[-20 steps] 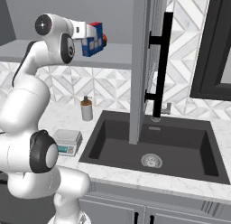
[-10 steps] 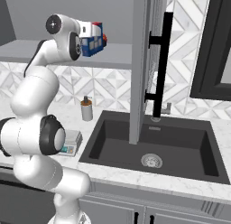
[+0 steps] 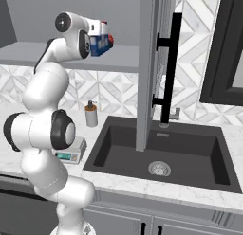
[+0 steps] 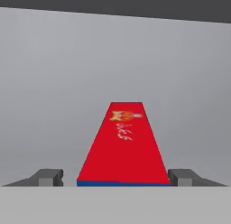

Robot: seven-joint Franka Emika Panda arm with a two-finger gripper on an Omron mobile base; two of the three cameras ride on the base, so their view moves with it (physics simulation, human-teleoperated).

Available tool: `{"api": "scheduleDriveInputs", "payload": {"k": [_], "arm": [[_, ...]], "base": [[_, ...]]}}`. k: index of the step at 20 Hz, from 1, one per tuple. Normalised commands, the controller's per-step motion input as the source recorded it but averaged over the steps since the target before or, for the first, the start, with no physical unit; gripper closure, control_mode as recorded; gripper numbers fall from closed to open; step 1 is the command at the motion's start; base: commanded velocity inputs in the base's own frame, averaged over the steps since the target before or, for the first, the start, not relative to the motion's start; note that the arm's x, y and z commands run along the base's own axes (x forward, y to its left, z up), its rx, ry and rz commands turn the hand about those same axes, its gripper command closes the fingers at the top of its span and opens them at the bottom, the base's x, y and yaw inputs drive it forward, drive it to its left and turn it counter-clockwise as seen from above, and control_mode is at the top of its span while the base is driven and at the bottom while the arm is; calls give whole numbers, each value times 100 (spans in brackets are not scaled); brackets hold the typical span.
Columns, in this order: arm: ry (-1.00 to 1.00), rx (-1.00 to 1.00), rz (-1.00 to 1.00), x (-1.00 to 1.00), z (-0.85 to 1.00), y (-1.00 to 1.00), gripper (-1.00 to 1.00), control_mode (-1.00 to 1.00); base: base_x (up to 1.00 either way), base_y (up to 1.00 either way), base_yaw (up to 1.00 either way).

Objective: Pick the boxed food and place it on the digital scale for weighing, and close the cabinet.

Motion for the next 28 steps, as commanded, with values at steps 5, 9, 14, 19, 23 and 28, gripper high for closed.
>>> {"api": "scheduleDriveInputs", "payload": {"k": [5,9,14,19,23,28], "arm": [[0,0,0,18,-20,0,100,-100],[0,0,0,-34,-34,0,100,-100],[-9,0,0,-98,-21,2,100,-100],[-18,3,2,-100,8,12,100,-100],[6,18,20,-100,16,11,100,-100],[32,8,46,-100,4,7,100,-100]], "base": [[0,0,0],[0,0,0],[0,0,0],[0,0,0],[0,0,0],[0,0,0]]}}
